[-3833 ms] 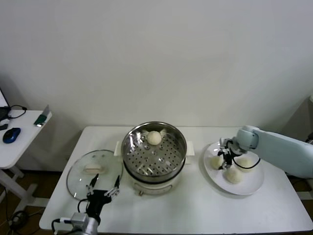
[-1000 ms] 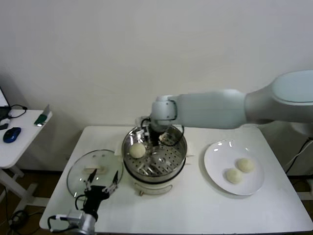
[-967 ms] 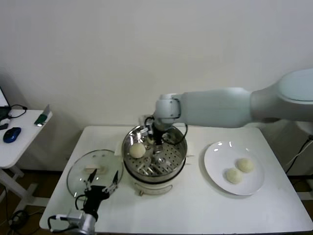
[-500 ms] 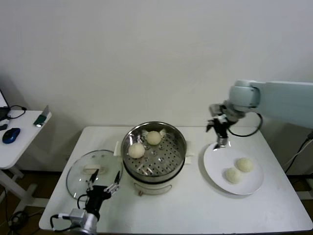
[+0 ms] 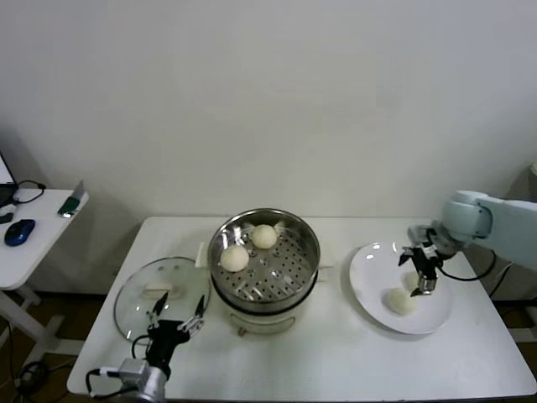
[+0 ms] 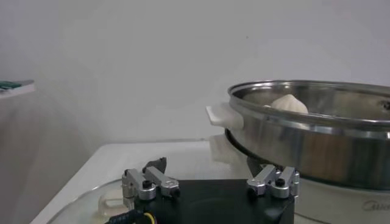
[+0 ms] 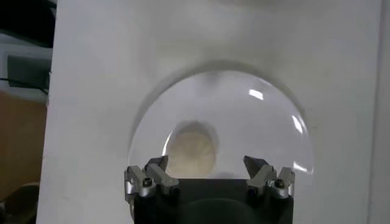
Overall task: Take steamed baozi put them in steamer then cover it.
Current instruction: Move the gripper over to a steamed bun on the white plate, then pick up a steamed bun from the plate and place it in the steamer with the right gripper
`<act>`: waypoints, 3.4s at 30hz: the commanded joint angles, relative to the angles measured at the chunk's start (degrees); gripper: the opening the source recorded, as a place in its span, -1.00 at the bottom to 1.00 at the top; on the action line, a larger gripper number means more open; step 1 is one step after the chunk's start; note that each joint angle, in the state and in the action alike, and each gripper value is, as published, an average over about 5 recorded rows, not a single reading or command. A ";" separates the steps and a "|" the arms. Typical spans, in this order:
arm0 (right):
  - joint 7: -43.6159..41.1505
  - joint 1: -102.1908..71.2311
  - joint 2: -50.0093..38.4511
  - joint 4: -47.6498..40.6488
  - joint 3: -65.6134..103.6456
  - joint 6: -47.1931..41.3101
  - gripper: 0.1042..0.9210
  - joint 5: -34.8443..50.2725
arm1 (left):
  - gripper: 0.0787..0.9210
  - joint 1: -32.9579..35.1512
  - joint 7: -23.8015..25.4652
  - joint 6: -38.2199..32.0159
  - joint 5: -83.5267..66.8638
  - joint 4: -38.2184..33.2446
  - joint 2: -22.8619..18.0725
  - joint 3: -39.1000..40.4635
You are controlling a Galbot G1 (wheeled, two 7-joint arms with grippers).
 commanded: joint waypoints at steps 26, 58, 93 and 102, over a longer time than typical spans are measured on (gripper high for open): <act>6.58 -20.05 0.65 -4.33 16.10 -3.08 0.76 -6.90 | 0.77 0.39 -0.03 0.09 0.77 -0.54 0.14 0.67; -4.05 27.30 12.93 4.12 -8.96 19.39 0.26 -1.26 | 0.77 0.14 -0.08 0.21 1.25 -0.52 -0.38 0.65; 3.10 8.75 42.83 9.47 1.65 35.47 0.26 -27.90 | 0.77 1.51 -0.23 -0.75 1.40 -1.49 -0.54 -0.06; 2.65 6.63 43.88 7.27 0.83 35.39 0.26 -28.04 | 0.77 1.41 -0.24 -0.89 1.14 -1.31 -0.55 -0.32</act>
